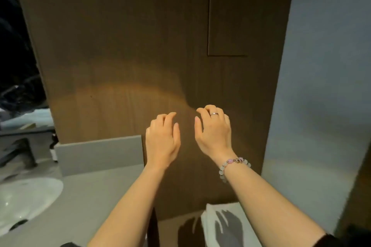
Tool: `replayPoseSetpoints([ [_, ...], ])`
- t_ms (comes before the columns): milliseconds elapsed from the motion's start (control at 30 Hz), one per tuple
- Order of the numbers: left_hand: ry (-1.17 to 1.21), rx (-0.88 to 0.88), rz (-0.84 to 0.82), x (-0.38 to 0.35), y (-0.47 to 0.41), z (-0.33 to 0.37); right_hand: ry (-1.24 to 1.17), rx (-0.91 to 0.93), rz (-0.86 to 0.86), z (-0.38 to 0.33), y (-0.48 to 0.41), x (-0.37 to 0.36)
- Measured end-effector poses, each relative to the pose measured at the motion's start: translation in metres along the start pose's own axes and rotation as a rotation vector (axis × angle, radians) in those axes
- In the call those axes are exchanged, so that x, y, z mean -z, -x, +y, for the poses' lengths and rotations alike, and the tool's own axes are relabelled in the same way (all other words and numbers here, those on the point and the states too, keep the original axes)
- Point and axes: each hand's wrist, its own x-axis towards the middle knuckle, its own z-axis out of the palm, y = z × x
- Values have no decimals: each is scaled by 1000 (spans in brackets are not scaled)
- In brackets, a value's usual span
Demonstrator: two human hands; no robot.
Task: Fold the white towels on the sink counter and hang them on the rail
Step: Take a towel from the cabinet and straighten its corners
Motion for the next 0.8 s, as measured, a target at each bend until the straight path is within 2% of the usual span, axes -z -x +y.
replayPoseSetpoints([
  [67, -9, 12, -61, -10, 39, -6, 19, -39, -124, 12, 40, -7],
  [200, -7, 40, -193, -30, 106, -11, 55, -61, -268, 29, 110, -16],
  [367, 15, 104, -348, -55, 157, -5, 73, -102, -466, 48, 175, -25],
  [600, -36, 113, -474, -110, 206, 10, 118, -102, -610, 114, 224, -33],
  [800, -74, 265, -532, -179, 249, 58, 69, -110, -723, 204, 256, -41],
])
